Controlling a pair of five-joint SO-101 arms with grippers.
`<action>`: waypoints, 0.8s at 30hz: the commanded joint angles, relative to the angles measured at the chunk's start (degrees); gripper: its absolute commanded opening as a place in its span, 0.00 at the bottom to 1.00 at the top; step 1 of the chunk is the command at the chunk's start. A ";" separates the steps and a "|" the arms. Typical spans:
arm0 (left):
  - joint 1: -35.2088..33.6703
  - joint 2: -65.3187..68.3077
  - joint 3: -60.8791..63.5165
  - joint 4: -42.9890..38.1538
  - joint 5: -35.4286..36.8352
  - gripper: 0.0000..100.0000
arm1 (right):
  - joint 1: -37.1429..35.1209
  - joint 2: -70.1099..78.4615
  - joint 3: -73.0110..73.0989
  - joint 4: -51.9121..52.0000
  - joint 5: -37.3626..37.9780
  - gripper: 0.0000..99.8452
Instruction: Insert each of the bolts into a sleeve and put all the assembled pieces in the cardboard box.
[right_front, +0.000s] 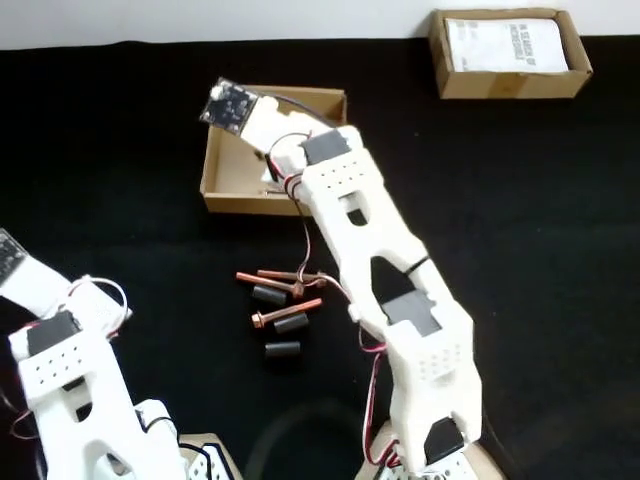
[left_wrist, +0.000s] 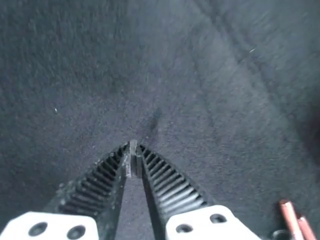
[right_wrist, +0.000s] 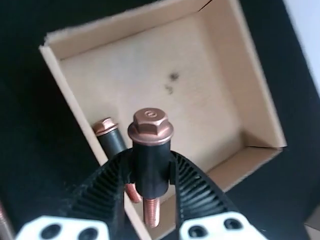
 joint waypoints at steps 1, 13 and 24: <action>1.01 -0.66 4.26 -6.77 0.35 0.01 | -0.57 1.10 -3.74 -2.15 0.53 0.01; 1.27 -0.66 6.20 -12.48 0.35 0.01 | -0.04 10.95 -3.56 -6.55 0.97 0.01; 1.36 -0.66 6.20 -13.19 0.18 0.01 | -0.84 12.18 -3.82 2.59 0.62 0.21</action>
